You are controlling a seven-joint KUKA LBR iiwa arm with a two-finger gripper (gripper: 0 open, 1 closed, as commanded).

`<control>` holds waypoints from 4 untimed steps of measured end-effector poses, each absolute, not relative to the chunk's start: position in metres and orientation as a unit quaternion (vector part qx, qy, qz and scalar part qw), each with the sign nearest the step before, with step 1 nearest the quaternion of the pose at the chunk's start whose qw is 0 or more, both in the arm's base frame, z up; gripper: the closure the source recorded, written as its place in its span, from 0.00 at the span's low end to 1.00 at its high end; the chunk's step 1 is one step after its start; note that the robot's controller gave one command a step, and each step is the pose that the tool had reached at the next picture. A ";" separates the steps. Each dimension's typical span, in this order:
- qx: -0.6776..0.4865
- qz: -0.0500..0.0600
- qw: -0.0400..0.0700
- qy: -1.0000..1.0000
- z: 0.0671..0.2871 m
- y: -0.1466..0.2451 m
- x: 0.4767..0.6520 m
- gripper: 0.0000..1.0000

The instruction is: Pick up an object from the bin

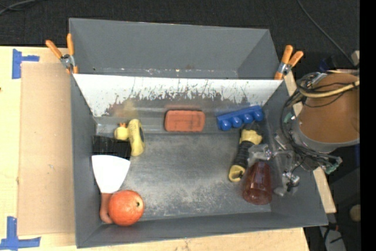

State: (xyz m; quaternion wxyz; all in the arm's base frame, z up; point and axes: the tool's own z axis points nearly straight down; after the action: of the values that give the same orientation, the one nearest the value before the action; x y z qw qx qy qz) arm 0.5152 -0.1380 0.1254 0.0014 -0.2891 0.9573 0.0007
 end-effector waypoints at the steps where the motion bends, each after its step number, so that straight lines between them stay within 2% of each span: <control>1: -0.216 0.002 -0.002 0.976 0.110 -0.126 0.489 0.00; 2: -0.167 0.001 0.000 0.986 0.109 -0.111 0.503 0.00; 3: -0.321 0.002 0.000 0.947 0.115 -0.108 0.503 0.00; 4: -0.242 0.003 0.000 0.970 0.104 -0.099 0.497 0.00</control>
Offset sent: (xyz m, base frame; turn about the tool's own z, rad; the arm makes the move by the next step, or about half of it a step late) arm 0.0101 0.0507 -0.0181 -0.2493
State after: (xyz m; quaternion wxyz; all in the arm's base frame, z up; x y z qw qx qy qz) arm 0.4970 -0.0993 0.1042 -0.0004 -0.2419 0.9703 0.0028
